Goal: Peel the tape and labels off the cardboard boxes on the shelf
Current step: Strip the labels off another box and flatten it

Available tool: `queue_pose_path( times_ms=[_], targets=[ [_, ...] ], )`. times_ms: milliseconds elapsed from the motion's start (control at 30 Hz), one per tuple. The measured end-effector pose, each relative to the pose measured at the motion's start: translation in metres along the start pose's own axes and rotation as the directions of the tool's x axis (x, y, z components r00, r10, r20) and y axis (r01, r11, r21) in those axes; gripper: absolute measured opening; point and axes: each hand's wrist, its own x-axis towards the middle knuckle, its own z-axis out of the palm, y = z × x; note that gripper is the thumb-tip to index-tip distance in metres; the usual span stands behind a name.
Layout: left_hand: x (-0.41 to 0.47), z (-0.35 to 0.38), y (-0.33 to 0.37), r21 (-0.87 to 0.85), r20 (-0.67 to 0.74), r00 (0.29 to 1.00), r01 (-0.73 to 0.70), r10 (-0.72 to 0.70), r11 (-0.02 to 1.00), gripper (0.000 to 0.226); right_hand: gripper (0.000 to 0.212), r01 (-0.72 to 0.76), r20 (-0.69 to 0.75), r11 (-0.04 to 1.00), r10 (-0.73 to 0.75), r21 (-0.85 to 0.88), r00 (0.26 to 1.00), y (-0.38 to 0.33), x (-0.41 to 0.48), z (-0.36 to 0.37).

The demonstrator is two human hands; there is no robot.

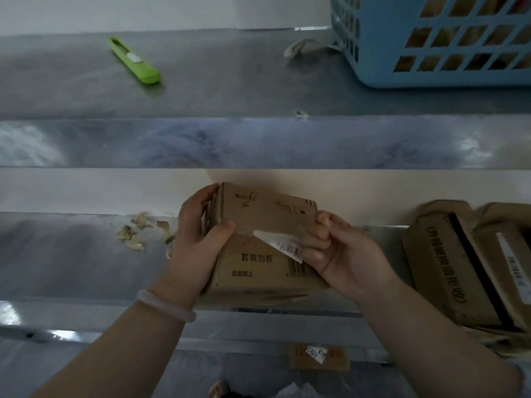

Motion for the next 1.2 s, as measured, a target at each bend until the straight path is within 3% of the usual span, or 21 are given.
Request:
queue_pose_path(
  times_ms=[67, 133, 167, 233, 367, 533, 633, 700, 800, 900, 967, 1033, 1133, 1200],
  targets=[
    [0.0, -0.002, -0.001, -0.007, 0.011, 1.0, 0.009, -0.009, 1.0, 0.066, 0.026, -0.021, -0.025, 0.999, 0.022, 0.029, 0.999, -0.001, -0.004, 0.001],
    [0.0, -0.007, -0.002, -0.015, 0.04, 0.999, 0.015, -0.015, 1.0, 0.066, 0.012, 0.006, -0.165, 0.999, -0.014, -0.047, 0.986, -0.003, -0.006, 0.005],
    [0.0, -0.01, -0.002, -0.027, 0.054, 0.998, 0.026, -0.024, 0.999, 0.066, 0.006, 0.041, -0.234, 0.993, -0.066, -0.112, 0.97, -0.003, -0.007, 0.007],
    [-0.001, -0.017, -0.003, -0.044, 0.077, 0.996, 0.04, -0.037, 0.998, 0.066, 0.02, 0.119, -0.326, 0.955, -0.207, -0.271, 0.922, -0.005, -0.008, 0.006],
    [-0.006, -0.022, -0.005, -0.056, 0.113, 0.992, 0.058, -0.051, 0.997, 0.065, 0.027, 0.146, -0.307, 0.762, -0.417, -0.631, 0.855, -0.013, -0.01, 0.006],
    [-0.012, -0.017, -0.002, -0.075, 0.107, 0.993, 0.053, -0.044, 0.996, 0.064, 0.042, 0.039, -0.107, 0.293, -0.466, -0.955, 0.878, -0.005, -0.012, 0.014],
    [-0.012, -0.017, 0.002, -0.033, 0.104, 0.994, 0.044, -0.04, 0.998, 0.064, 0.053, -0.007, 0.078, -0.211, -0.393, -0.978, 0.916, -0.002, -0.006, 0.011],
    [-0.01, -0.017, 0.006, 0.024, 0.112, 0.993, 0.027, -0.03, 0.999, 0.059, 0.044, 0.024, 0.161, -0.416, -0.299, -0.909, 0.941, -0.004, -0.001, 0.014],
    [-0.004, -0.021, 0.015, 0.23, 0.158, 0.987, -0.004, -0.034, 0.973, 0.05, 0.019, 0.05, 0.195, -0.455, -0.277, -0.889, 0.941, -0.003, 0.003, 0.014],
    [0.002, -0.018, 0.019, 0.428, 0.19, 0.977, 0.009, -0.1, 0.904, 0.043, 0.005, 0.099, 0.272, -0.425, -0.369, -0.9, 0.889, 0.004, 0.003, 0.008],
    [0.0, -0.011, 0.021, 0.527, 0.165, 0.974, 0.047, -0.156, 0.849, 0.058, 0.004, 0.171, 0.337, -0.381, -0.428, -0.909, 0.839, 0.009, 0.001, 0.002],
    [-0.004, -0.007, 0.019, 0.593, 0.141, 0.983, 0.011, -0.118, 0.805, 0.078, 0.006, 0.236, 0.385, -0.348, -0.463, -0.907, 0.798, 0.014, -0.001, -0.003],
    [-0.001, -0.01, 0.017, 0.578, 0.105, 0.991, 0.011, -0.088, 0.816, 0.077, 0.013, 0.269, 0.336, -0.205, -0.468, -0.941, 0.817, 0.019, -0.003, -0.007],
    [0.001, -0.015, 0.013, 0.577, 0.095, 0.991, 0.023, -0.095, 0.817, 0.074, 0.018, 0.263, 0.249, -0.034, -0.465, -0.964, 0.85, 0.019, -0.005, -0.007]
  ],
)
